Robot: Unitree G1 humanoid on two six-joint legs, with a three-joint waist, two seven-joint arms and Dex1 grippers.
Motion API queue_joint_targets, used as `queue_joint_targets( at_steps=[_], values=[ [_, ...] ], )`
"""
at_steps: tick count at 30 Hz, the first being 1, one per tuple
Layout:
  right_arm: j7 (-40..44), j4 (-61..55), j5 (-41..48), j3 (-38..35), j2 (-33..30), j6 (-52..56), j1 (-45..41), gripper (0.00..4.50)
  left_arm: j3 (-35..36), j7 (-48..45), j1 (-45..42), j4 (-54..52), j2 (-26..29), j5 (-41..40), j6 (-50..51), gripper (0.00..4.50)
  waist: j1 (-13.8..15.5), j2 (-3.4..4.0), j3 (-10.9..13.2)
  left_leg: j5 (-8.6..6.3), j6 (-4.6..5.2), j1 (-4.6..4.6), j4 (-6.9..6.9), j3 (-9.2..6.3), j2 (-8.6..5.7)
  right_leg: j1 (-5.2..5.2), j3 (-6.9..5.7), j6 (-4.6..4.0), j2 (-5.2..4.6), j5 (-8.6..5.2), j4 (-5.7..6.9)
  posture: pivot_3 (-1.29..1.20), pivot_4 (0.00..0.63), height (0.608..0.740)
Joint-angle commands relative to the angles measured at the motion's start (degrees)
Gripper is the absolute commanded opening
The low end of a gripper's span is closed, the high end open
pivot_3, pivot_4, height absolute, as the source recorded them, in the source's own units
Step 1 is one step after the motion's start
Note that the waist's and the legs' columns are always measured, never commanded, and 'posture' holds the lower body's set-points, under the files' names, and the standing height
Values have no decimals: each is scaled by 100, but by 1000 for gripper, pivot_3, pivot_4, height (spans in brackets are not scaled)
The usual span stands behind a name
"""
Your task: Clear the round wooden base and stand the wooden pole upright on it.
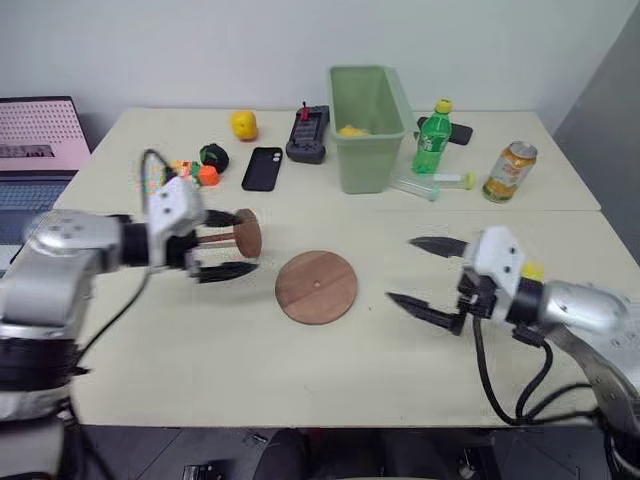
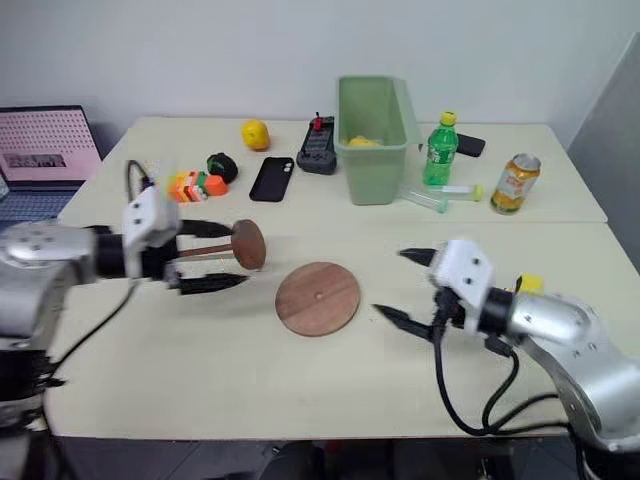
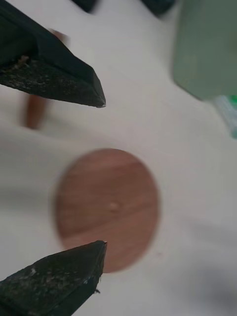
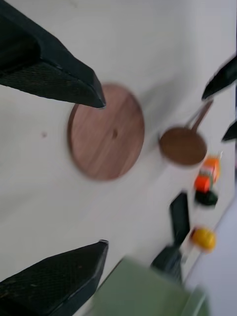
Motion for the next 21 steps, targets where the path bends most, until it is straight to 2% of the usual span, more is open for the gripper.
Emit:
queue_joint_targets(
  at_steps=[1, 5, 8, 13, 21],
  values=[
    [239, 419, -44, 582, 181, -200, -530, 4468, 34, -161, -90, 670, 364, 301, -557, 4500, 92, -1, 0, 0, 0, -2, 1, 1, -5, 0, -4, 0, -4, 0, -1, 0, 150, 740],
    [185, 692, -250, 999, 399, -317, -778, 4468, -530, -240, -612, 1575, 419, 933, -1149, 4500, 156, -5, 1, 0, 0, -19, 7, 2, -16, -7, -7, 0, -16, 0, -5, 0, 150, 740],
    [94, 685, -339, 1130, 502, -344, -778, 4468, -1019, -333, -1233, 2207, 257, 1397, -1600, 4500, 145, -9, 4, 0, -1, -21, 8, 4, -18, -14, -7, 1, -15, 0, 1, 0, 150, 740],
    [-178, 404, -313, 1178, 607, -211, -498, 4468, -1883, -398, -2593, 3544, -315, 2268, -2242, 4500, 113, -12, 4, 1, -1, -23, 8, 11, -37, -15, -18, 1, -11, 0, 3, 0, 150, 740],
    [-493, 82, -49, 1031, 689, 243, -501, 4468, -2749, -342, -3938, 5401, -1070, 3325, -3037, 4500, -5, -19, 9, 0, 0, -26, 7, -9, -61, -25, -8, 1, -13, 0, 7, 0, 150, 740]
  ],
)
